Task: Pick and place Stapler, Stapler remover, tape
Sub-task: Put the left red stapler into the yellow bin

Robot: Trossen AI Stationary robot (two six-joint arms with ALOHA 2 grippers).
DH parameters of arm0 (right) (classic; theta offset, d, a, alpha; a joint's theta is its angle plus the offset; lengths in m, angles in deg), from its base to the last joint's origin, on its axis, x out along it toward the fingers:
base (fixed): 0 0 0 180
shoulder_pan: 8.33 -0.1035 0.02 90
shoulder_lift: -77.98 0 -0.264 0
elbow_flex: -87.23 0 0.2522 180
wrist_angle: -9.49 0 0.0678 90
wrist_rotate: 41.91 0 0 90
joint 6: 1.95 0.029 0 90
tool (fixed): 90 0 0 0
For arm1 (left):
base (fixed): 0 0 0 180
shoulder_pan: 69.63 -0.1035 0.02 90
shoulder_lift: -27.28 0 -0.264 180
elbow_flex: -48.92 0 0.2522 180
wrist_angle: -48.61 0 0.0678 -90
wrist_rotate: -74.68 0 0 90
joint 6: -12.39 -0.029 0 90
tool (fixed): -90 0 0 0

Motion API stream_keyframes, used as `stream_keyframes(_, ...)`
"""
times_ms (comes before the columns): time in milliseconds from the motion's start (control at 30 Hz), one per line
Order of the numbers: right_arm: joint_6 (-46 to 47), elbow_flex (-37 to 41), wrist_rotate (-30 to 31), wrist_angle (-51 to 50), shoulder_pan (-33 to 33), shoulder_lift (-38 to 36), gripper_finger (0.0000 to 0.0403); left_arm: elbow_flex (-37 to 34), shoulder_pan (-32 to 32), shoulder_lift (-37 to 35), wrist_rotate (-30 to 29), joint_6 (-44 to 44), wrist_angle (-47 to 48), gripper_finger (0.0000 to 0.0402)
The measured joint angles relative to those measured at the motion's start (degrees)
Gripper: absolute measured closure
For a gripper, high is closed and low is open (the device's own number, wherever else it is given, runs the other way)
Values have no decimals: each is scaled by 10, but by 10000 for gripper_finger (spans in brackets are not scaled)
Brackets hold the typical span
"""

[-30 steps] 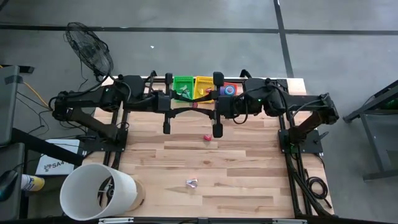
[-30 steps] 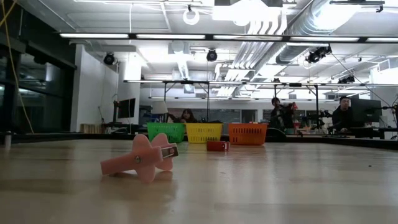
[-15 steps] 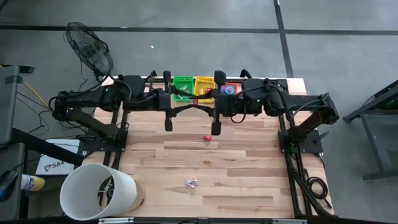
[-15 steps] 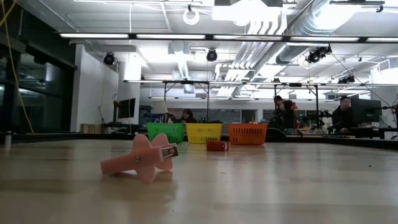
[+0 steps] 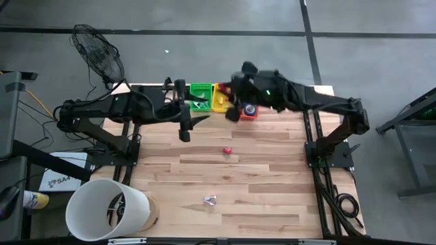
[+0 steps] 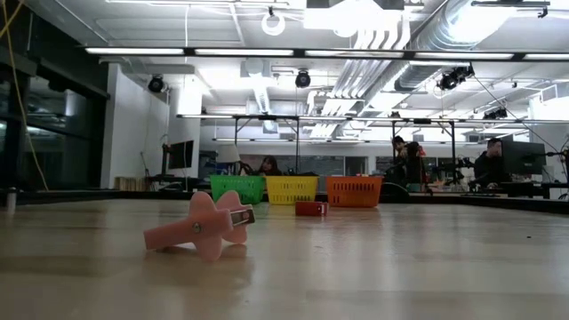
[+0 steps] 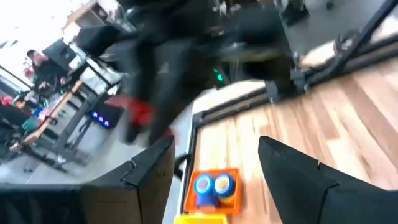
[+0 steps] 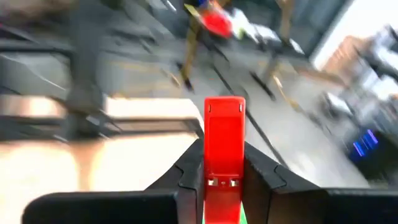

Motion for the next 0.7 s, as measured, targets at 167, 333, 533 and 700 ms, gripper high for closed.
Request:
stream_keyframes(167,43,0,0,-57,67,16,345,0,-1,0,-26,14,36,174)
stream_keyframes(333,57,0,-36,-70,128,56,345,0,-1,-2,-39,29,71,174)
stream_keyframes(533,42,0,-99,-81,191,117,341,0,-1,-6,-40,75,125,174)
stream_keyframes(700,40,0,-182,-84,238,183,344,0,-1,-5,-39,109,147,174)
